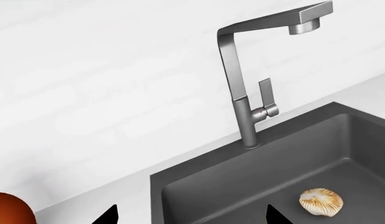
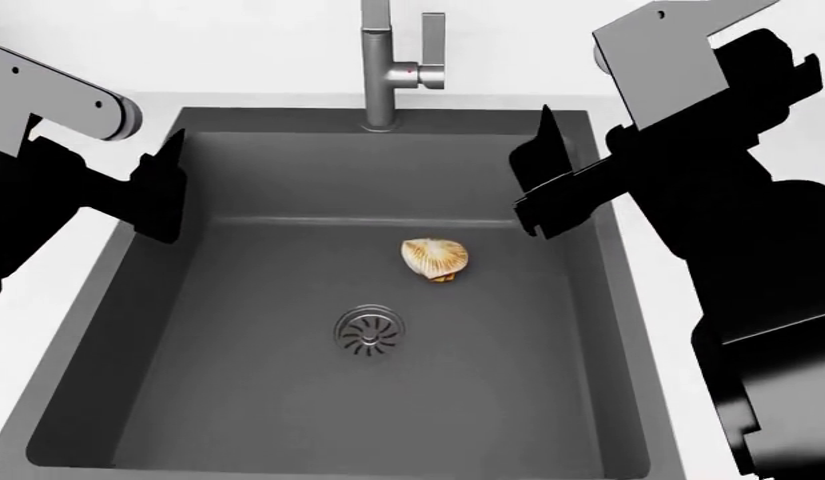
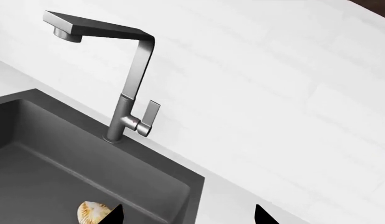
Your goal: Turn on the sink faucet.
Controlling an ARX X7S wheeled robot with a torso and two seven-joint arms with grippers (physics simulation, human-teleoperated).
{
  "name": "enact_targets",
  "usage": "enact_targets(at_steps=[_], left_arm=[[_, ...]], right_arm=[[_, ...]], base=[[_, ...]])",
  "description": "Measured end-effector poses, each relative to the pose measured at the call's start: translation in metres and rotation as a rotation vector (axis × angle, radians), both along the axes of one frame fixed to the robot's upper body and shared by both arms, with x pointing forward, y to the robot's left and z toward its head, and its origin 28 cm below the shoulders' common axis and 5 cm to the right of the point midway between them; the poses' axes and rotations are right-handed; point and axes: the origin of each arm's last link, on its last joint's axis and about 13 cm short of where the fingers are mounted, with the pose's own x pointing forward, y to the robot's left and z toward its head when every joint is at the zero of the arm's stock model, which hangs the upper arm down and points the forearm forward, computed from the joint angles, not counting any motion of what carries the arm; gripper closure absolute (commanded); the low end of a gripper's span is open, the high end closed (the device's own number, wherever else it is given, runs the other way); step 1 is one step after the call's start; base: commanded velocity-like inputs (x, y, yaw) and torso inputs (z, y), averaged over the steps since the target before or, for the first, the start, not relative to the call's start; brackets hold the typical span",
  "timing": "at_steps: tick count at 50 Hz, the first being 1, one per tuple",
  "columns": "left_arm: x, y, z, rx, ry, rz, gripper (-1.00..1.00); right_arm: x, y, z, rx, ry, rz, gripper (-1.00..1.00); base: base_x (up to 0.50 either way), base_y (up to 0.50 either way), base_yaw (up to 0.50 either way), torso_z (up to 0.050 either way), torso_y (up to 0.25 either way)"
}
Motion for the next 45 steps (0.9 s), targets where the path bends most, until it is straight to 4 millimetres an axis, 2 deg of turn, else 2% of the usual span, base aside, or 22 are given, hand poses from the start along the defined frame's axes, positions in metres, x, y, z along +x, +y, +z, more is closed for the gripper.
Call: enact_targets(at_steps=[15, 45], left_arm=[[0.004, 0.004, 0.004, 0.011, 0.007, 0.007, -1.0], [0.007, 0.012, 0.01, 0.029, 0.026, 0.02, -1.0]], right_arm=[[0.011, 0.004, 0.006, -0.019, 0.024, 0.026, -1.0], [0.018, 0.012, -0.008, 0.028, 0.073, 0.063, -1.0]], base=[[0.27, 0.0, 0.0, 0.0, 0.001], [0.27, 0.0, 0.0, 0.0, 0.001]])
